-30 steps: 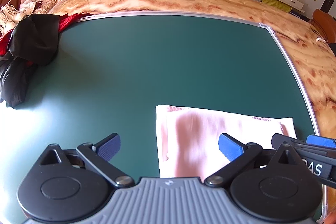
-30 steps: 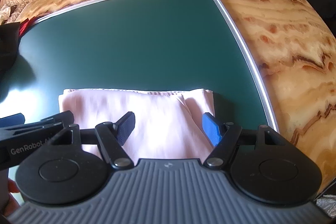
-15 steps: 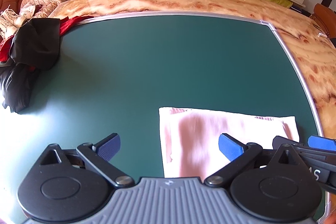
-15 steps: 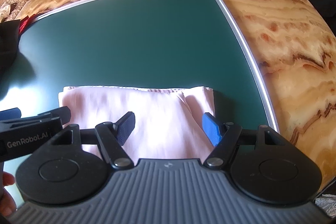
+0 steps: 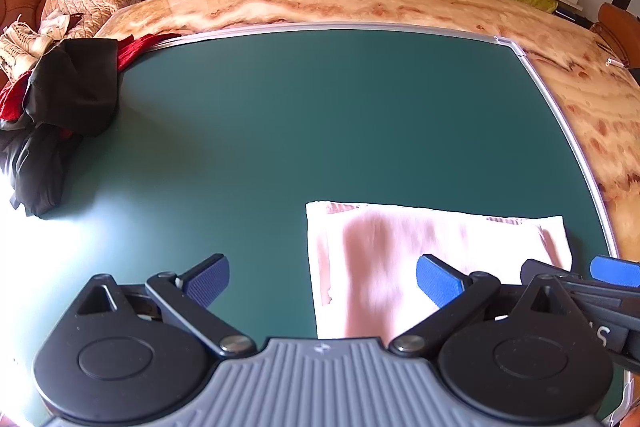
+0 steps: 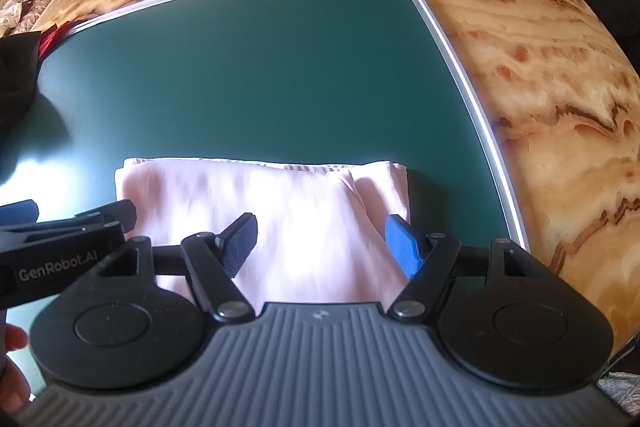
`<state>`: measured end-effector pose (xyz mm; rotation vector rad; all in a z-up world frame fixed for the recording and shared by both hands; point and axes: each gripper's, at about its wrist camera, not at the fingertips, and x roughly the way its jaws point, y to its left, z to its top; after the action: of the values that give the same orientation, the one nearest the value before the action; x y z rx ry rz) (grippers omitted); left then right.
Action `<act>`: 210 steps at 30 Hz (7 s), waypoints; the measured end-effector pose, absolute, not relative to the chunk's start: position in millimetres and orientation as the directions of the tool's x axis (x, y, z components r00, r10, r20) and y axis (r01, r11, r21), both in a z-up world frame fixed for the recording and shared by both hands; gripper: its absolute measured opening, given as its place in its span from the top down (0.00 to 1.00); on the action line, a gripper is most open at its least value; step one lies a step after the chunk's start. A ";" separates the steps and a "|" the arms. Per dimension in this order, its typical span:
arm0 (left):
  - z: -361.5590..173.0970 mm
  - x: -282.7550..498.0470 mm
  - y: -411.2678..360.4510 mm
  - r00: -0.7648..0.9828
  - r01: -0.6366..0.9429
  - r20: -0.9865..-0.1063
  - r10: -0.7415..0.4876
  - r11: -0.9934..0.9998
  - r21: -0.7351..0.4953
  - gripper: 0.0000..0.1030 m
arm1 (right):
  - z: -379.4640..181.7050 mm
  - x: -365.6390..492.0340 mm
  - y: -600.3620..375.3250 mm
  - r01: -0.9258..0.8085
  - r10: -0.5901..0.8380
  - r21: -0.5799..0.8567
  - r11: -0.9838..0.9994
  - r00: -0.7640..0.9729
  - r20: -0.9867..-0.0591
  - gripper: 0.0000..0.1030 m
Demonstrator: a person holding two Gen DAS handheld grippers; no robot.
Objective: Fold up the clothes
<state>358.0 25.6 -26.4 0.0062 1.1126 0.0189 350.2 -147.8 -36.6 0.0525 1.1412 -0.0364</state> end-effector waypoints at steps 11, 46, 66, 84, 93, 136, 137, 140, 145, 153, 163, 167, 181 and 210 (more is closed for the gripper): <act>-22.7 351.5 27.0 0.441 -0.016 -0.897 0.026 1.000 0.021 0.01 | -33.4 345.0 -146.2 0.049 -0.003 0.019 0.999 0.415 -0.910 0.23; -9.6 322.1 32.5 0.445 -0.032 -0.894 0.055 0.998 0.046 0.01 | -22.9 320.0 -138.8 0.029 -0.004 0.009 1.000 0.409 -0.913 0.23; -6.1 308.7 34.7 0.451 -0.032 -0.890 0.066 0.998 0.058 0.01 | -20.6 305.8 -133.3 0.016 -0.006 0.001 1.000 0.411 -0.912 0.23; -5.4 300.0 37.8 0.451 -0.029 -0.891 0.060 0.998 0.053 0.01 | -19.5 299.1 -129.5 0.012 -0.016 -0.012 1.000 0.413 -0.911 0.23; -4.7 295.6 40.1 0.451 -0.031 -0.891 0.059 0.998 0.050 0.01 | -18.9 295.8 -127.2 0.011 -0.016 -0.013 1.000 0.412 -0.911 0.23; -3.8 269.5 33.2 0.448 -0.019 -0.892 0.059 0.998 0.057 0.01 | -19.3 268.9 -130.1 0.019 -0.038 -0.034 0.999 0.420 -0.907 0.23; -3.7 269.0 32.9 0.449 -0.018 -0.892 0.060 0.998 0.058 0.01 | -19.2 268.4 -130.4 0.019 -0.038 -0.034 0.999 0.420 -0.907 0.23; -3.4 267.1 32.5 0.449 -0.019 -0.892 0.060 0.998 0.057 0.01 | -18.8 266.2 -131.3 0.018 -0.038 -0.033 0.999 0.420 -0.907 0.23; -3.3 263.3 31.9 0.448 -0.019 -0.892 0.060 0.998 0.058 0.01 | -18.4 262.2 -132.0 0.015 -0.036 -0.033 0.999 0.420 -0.907 0.23; -5.3 253.0 31.1 0.443 -0.016 -0.894 0.060 0.998 0.059 0.01 | -20.4 254.5 -131.6 0.015 -0.038 -0.035 0.999 0.417 -0.908 0.23; -7.4 235.3 30.5 0.440 -0.009 -0.896 0.057 0.998 0.059 0.01 | -23.0 241.1 -131.0 0.007 -0.035 -0.035 0.999 0.414 -0.910 0.23; -9.4 227.2 31.5 0.437 -0.005 -0.898 0.054 0.998 0.058 0.01 | -25.4 233.6 -129.8 0.000 -0.032 -0.035 0.999 0.412 -0.910 0.23; -14.6 196.8 42.3 0.459 -0.004 -0.888 0.031 0.999 0.033 0.01 | -29.9 203.0 -124.4 -0.025 -0.009 -0.022 0.999 0.431 -0.902 0.23; -10.1 153.2 47.2 0.519 0.027 -0.854 -0.026 1.000 -0.014 0.01 | -23.4 136.9 -133.3 -0.058 0.066 0.036 0.998 0.693 -0.718 0.23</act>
<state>153.2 47.2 -10.1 0.0015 1.0244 -0.0318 136.9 -133.3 -23.4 0.0104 0.8022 0.0691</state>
